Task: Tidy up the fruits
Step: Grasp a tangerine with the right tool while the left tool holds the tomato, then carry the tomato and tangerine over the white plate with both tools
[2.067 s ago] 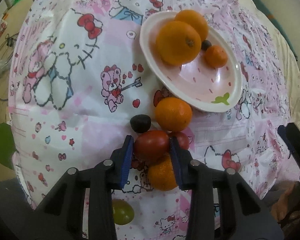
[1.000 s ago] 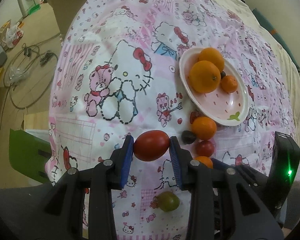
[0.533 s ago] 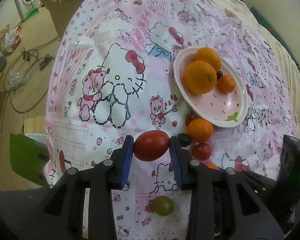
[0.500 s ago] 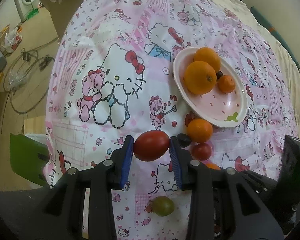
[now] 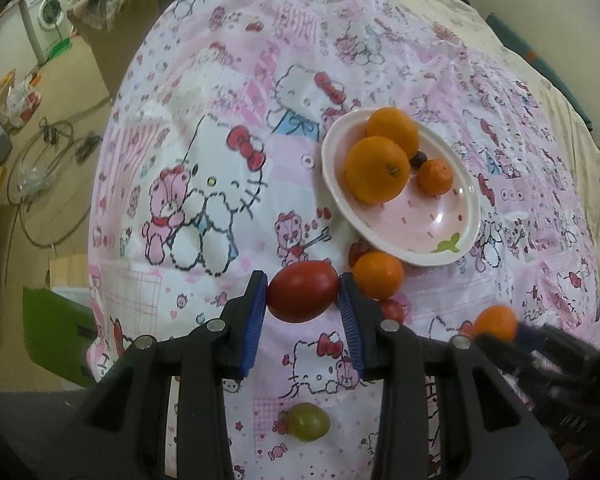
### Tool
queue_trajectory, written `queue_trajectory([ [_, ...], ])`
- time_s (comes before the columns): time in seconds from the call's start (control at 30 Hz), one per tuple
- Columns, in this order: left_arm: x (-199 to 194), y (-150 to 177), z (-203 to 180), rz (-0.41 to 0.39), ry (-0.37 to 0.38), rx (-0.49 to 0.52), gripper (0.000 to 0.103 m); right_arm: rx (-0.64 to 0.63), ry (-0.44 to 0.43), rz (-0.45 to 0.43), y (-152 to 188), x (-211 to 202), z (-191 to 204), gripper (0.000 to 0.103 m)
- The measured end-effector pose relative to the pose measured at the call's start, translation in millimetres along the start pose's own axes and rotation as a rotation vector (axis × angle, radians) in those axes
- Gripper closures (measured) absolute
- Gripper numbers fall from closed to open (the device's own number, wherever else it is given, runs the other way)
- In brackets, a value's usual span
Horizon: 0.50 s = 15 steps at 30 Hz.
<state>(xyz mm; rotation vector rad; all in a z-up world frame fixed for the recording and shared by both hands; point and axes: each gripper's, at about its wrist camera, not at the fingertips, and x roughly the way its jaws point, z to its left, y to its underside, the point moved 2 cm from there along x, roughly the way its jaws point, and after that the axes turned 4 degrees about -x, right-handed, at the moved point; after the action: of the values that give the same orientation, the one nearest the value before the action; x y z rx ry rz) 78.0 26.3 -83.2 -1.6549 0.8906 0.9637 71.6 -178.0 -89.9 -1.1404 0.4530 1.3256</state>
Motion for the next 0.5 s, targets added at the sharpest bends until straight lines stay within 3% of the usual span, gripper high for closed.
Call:
queue_trajectory([
  [0.13,-5,2,-3,0.028,0.042,-0.001,0.071,0.03,0.014,-0.039,-8,-18,-14,0.057],
  [0.5,-40,-18,-27,-0.063,0.074,0.093,0.071,0.101,-0.001,-0.195,-26,-76,-53,0.057],
])
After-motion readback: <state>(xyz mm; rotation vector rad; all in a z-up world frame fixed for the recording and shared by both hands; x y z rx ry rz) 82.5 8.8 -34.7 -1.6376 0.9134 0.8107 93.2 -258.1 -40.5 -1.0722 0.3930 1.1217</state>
